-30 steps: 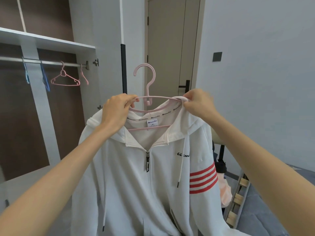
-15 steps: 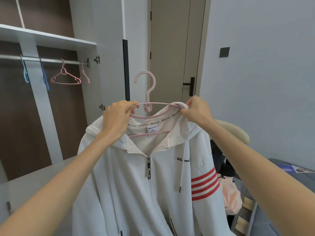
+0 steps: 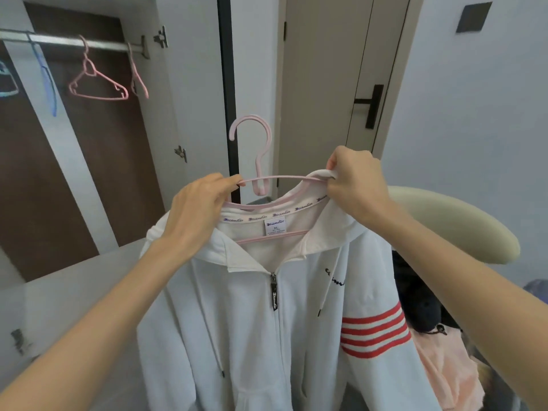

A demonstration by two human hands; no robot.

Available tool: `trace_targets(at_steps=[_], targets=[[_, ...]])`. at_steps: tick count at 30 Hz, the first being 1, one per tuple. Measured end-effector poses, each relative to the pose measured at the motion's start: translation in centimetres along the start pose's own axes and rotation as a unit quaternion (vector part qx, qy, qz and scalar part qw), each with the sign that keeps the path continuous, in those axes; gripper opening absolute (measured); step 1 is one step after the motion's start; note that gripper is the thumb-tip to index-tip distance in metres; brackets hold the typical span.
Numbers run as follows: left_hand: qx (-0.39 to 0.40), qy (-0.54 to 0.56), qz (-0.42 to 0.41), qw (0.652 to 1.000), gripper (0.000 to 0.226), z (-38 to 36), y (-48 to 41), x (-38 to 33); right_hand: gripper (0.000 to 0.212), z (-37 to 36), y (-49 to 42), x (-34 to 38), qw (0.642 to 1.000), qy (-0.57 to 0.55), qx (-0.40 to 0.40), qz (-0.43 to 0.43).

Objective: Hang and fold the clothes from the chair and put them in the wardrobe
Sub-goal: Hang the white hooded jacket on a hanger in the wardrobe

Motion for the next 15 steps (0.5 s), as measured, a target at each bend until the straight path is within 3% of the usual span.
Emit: trace_targets(at_steps=[3, 7, 12, 15], targets=[[-0.002, 0.025, 0.003, 1.000, 0.033, 1.5, -3.8, 0.6, 0.028, 2.2, -3.4, 2.0, 1.000, -0.002, -0.013, 0.021], [-0.035, 0.098, 0.064, 0.992, 0.024, 6.5, -9.9, 2.1, 0.030, 7.5, -8.8, 7.0, 0.984, -0.166, -0.028, 0.050], [-0.062, 0.115, 0.113, 0.985, 0.021, 14.8, -17.1, 4.5, 0.015, 13.3, -16.1, 13.4, 0.955, -0.247, 0.114, 0.116], [-0.059, 0.112, 0.111, 0.986, 0.021, 19.5, -20.9, 5.1, 0.025, 16.9, -20.0, 16.4, 0.959, -0.213, 0.045, 0.184]])
Point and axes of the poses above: each hand's wrist, its own y-axis away from the middle knuckle, its own z-axis out of the back of the hand, x = y × z, the point moved 4 cm from there along -y, towards the middle knuckle, and after that the axes turned 2 degrees about -x, right-handed, at the moved point
